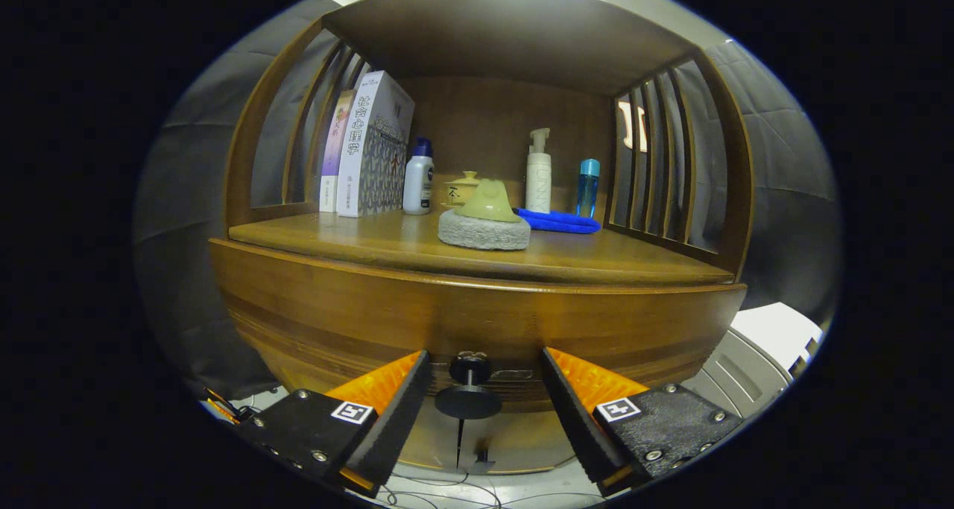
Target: Pull open the drawer, take out the items inside it, and place them on the countertop above the cabinet.
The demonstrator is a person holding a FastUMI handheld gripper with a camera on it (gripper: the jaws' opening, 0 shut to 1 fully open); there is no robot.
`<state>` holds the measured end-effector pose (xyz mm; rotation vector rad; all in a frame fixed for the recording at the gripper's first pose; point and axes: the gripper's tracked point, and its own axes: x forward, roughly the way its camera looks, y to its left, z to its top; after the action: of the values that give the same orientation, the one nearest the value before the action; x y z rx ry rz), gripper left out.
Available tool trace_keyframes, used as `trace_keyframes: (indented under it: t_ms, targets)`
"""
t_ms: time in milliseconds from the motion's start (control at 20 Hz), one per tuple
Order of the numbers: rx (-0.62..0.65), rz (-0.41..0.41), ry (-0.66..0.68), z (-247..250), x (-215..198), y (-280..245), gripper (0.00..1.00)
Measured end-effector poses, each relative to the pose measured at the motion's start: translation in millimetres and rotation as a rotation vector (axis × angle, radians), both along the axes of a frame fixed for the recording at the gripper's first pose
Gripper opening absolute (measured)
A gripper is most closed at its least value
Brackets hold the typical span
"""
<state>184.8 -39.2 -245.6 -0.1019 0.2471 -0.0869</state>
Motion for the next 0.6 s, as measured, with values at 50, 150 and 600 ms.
trace_keyframes:
  t_ms: [50, 150, 600]
  targets:
    - [-0.012, -0.01, -0.003, 1.0, 2.5, -4.1, 0.94]
    - [-0.019, -0.007, -0.002, 1.8, 1.7, -7.6, 0.94]
    - [0.061, 0.04, -0.179, 133.2, -47.1, -39.3, 0.94]
